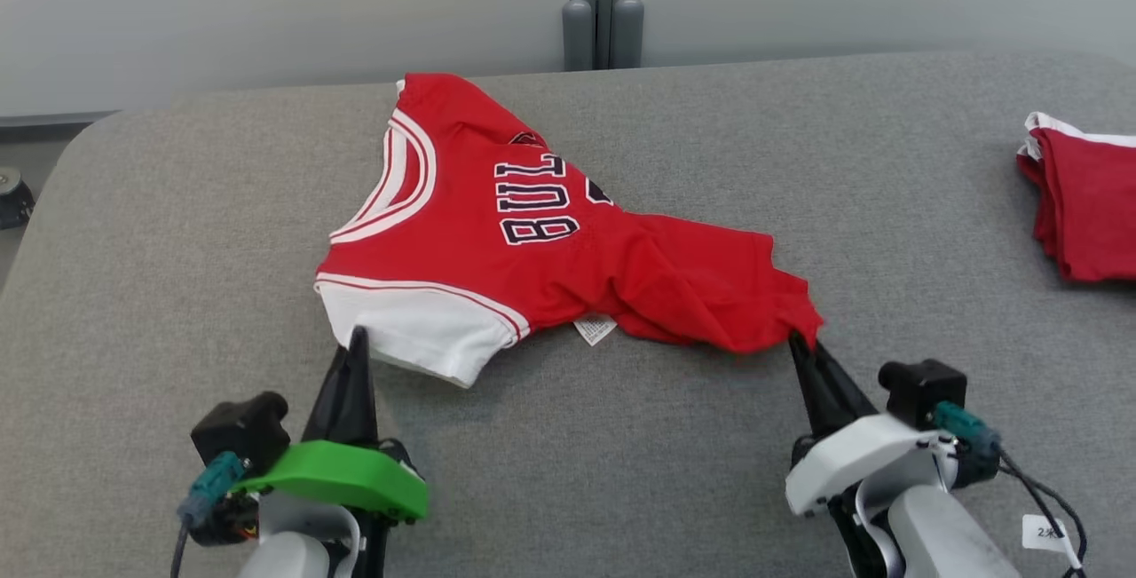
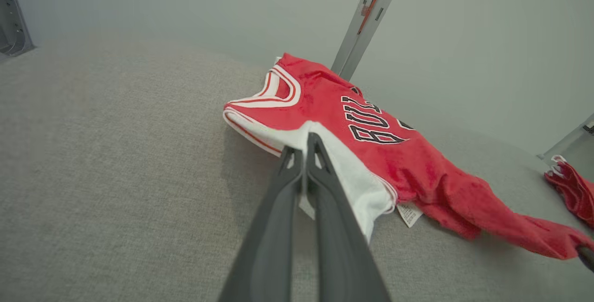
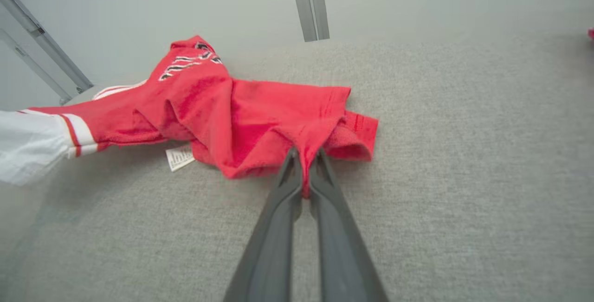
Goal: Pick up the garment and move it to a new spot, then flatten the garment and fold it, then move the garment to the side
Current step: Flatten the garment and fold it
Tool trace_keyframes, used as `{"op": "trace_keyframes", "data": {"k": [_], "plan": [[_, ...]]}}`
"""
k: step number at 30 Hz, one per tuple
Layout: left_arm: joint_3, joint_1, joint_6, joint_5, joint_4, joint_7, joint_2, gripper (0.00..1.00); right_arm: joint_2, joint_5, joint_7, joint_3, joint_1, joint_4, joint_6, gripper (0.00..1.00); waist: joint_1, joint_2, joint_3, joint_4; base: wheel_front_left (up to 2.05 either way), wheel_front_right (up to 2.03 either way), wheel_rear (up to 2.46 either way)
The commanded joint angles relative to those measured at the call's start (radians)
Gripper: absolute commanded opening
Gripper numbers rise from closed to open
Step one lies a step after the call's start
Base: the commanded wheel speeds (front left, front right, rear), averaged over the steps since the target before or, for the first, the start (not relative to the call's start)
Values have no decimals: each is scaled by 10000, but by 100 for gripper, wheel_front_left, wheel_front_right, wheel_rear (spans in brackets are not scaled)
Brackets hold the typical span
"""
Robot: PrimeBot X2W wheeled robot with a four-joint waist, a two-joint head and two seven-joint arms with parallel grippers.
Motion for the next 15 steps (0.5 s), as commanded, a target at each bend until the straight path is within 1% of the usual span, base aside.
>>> {"op": "trace_keyframes", "data": {"k": [1,4,8,12,15], "plan": [[68,-237,23,82,-279,-96,128,0,-13,44,-93,-99,-141,-425,-16,0,0,0,-176,-75,0,0,0],[225,-545,56,222,-1058,-128,390,0,-24,-137,-140,-431,-138,-1653,-16,0,0,0,-394,-152,0,0,0],[416,-1036,146,506,-2388,81,831,0,-21,-383,-121,-825,58,-3428,-16,0,0,0,-686,-235,0,0,0],[672,-1677,359,839,-4100,459,1387,0,-19,-745,279,-1236,256,-5494,-16,0,0,0,-921,-327,0,0,0],[861,-2266,505,1215,-5596,931,1836,0,-18,-1063,752,-1520,398,-7205,-16,0,0,0,-1022,-401,0,0,0]]}}
